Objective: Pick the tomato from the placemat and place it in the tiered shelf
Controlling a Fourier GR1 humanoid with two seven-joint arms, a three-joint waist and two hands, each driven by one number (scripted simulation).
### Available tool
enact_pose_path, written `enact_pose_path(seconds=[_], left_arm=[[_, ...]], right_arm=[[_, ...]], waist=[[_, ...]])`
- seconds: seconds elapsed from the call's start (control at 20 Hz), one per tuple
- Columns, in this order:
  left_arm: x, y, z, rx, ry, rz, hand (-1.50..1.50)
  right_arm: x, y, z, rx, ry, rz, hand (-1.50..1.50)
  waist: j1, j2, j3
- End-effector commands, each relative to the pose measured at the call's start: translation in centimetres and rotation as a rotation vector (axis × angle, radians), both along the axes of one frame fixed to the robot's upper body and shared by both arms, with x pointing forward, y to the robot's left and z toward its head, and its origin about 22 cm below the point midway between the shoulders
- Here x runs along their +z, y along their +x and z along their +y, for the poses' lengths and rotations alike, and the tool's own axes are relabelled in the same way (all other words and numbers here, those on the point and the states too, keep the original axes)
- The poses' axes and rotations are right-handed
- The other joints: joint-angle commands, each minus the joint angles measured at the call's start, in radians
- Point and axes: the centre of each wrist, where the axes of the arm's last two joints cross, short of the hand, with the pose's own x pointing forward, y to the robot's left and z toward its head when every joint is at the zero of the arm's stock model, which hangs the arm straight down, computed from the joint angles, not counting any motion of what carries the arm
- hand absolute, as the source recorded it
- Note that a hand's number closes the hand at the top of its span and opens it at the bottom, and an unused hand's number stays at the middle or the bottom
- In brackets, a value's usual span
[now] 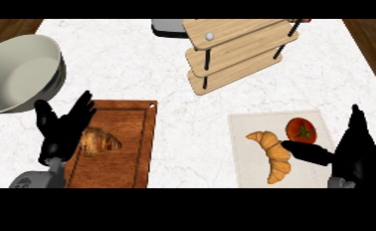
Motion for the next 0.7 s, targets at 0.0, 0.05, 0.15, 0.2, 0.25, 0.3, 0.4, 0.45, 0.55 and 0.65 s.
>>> enact_pose_path(seconds=[0.0, 0.05, 0.15, 0.2, 0.25, 0.3, 0.4, 0.45, 0.55, 0.65], left_arm=[[-2.1, -1.3, -1.6, -0.003, -0.014, 0.041, 0.0], [-0.9, -1.1, 0.0, 0.008, -0.01, 0.048, 0.0], [-1.3, -0.5, -0.2, 0.003, -0.023, 0.053, 0.0], [-1.3, -1.4, 0.1, 0.002, -0.001, 0.044, 0.0], [-1.6, 0.3, -0.1, 0.001, -0.014, 0.036, 0.0], [-2.0, -0.7, 0.1, -0.005, -0.014, 0.029, 0.0], [-0.6, -2.4, -0.6, -0.018, -0.02, 0.047, 0.0], [-0.9, 0.0, 0.6, 0.019, -0.01, 0.042, 0.0], [-0.8, -0.7, -0.6, 0.009, -0.008, 0.038, 0.0], [-1.9, -1.4, 0.2, 0.004, -0.021, 0.05, 0.0]], right_arm=[[-0.6, 0.7, 1.0, -0.085, 0.028, 0.045, -1.5], [-1.4, 0.8, 1.7, -0.065, 0.013, 0.053, -1.5], [-1.0, 1.4, -0.3, -0.082, 0.036, 0.057, -1.5], [-1.2, -0.1, 1.8, -0.077, 0.045, 0.05, -1.5], [-1.6, 1.2, 1.1, -0.09, 0.033, 0.056, -1.5], [-1.9, 2.0, 2.1, -0.089, 0.024, 0.066, -1.5], [-2.7, 2.2, 0.2, -0.111, 0.014, 0.084, -1.5], [-3.6, 2.9, 0.9, -0.114, 0.023, 0.089, -1.5], [-3.0, 3.3, -0.4, -0.133, -0.011, 0.109, -1.5], [-4.6, 1.5, 1.4, -0.126, -0.01, 0.11, -1.5]], waist=[[-0.004, 0.003, -0.004], [-0.002, 0.003, -0.004], [-0.005, 0.003, -0.004], [-0.005, 0.002, -0.004], [-0.007, 0.004, -0.004], [-0.003, 0.003, -0.004], [0.001, 0.002, -0.003], [-0.004, 0.004, -0.004], [-0.002, 0.003, -0.004], [-0.004, 0.003, -0.004]])
